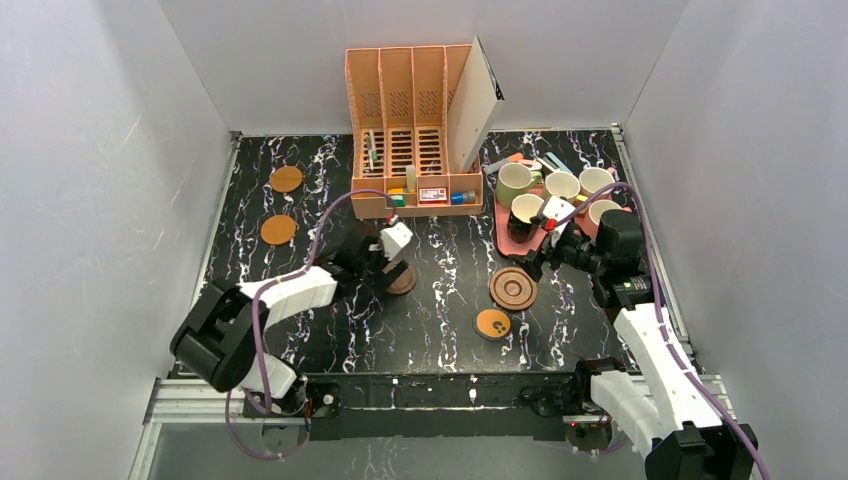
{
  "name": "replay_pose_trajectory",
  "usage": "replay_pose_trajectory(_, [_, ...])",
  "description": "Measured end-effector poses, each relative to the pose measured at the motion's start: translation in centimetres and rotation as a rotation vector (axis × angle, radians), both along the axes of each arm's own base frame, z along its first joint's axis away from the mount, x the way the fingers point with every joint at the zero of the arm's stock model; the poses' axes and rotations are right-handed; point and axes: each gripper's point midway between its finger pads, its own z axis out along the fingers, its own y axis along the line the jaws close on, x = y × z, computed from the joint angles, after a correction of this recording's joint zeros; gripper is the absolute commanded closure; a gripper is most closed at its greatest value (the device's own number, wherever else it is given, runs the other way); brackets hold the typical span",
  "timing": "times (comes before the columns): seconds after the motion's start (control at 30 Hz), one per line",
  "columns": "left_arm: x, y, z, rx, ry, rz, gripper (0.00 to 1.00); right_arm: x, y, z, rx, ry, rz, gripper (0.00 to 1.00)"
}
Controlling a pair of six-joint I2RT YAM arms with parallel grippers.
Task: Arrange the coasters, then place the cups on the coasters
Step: Move the coaster to the center of the board.
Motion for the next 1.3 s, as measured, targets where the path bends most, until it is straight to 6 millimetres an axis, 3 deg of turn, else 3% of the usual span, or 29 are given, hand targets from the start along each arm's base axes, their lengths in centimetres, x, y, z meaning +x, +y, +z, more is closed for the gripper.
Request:
replay_pose_trajectory(0.2, [-1.2, 6.5, 0.1, 0.029, 0.003, 0.087, 0.02, -0.2, 0.1, 0.2, 0.006, -0.004, 0.009, 0.02])
replay_pose_trajectory(0.43, [-3.7, 11.6, 0.3, 0.134, 0.032, 0.096, 0.02, -0.5, 0.2, 0.6, 0.015, -0.013, 0.016, 0.02])
replay_pose_trajectory(0.57, [-4.2, 14.0, 0.4, 0.184, 0.052, 0.109, 0.02, -0.6, 0.3, 0.7, 0.021, -0.008, 0.021, 0.02])
replay_pose_trajectory(1.03, [-2.5, 24.8, -0.2, 0.123, 0.144, 0.234, 0.02, -1.1, 0.6, 1.1, 0.034, -0.014, 0.044, 0.02])
replay_pose_trajectory(1.3, [-3.2, 28.4, -0.7, 0.028, 0.209, 0.245, 0.02, -1.2, 0.7, 1.1, 0.036, -0.013, 0.052, 0.02])
